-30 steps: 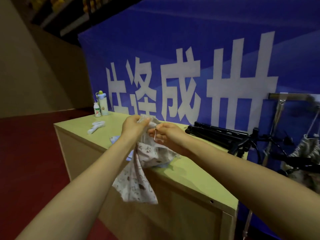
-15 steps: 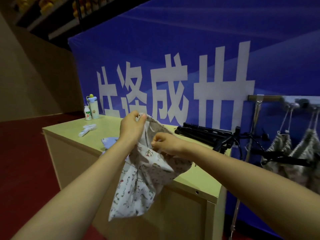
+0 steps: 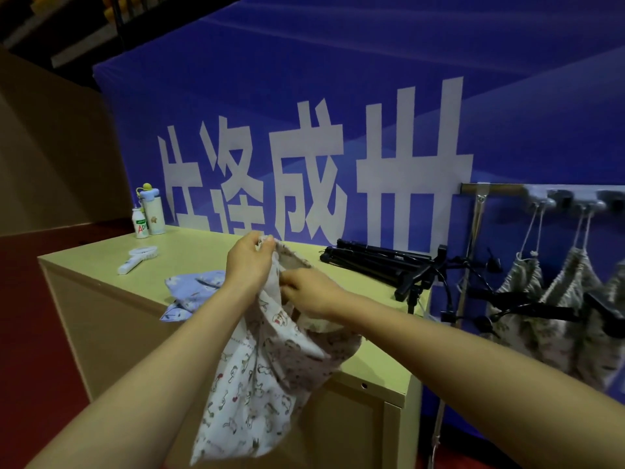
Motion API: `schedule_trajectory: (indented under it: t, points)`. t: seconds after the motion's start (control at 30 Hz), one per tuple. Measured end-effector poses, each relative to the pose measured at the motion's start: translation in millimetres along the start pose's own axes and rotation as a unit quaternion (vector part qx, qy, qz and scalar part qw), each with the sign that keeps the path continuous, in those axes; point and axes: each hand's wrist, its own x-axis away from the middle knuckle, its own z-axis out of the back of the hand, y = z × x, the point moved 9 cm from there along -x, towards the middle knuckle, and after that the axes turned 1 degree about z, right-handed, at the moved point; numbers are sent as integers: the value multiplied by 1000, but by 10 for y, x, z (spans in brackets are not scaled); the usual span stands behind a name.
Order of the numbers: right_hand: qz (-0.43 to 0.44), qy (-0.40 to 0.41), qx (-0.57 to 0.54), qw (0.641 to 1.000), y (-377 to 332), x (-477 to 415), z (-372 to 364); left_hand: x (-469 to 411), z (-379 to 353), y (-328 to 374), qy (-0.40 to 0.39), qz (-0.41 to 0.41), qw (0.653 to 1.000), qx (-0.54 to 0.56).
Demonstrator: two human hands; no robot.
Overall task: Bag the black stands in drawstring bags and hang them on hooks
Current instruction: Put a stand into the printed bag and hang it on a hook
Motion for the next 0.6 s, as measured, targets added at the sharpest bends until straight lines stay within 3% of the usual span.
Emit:
schedule_trajectory:
  t: [0.2, 0.37, 0.6]
  points:
    - [-52, 177, -163, 969, 596, -25, 546, -158, -379, -330, -18, 54, 998, 5]
    - [-142, 219, -116, 958, 1407, -131, 700, -204, -744, -522, -41, 72, 997, 4]
    - [-259, 76, 74, 960, 2520, -421, 510, -321, -1174, -827, -89, 118, 989, 8]
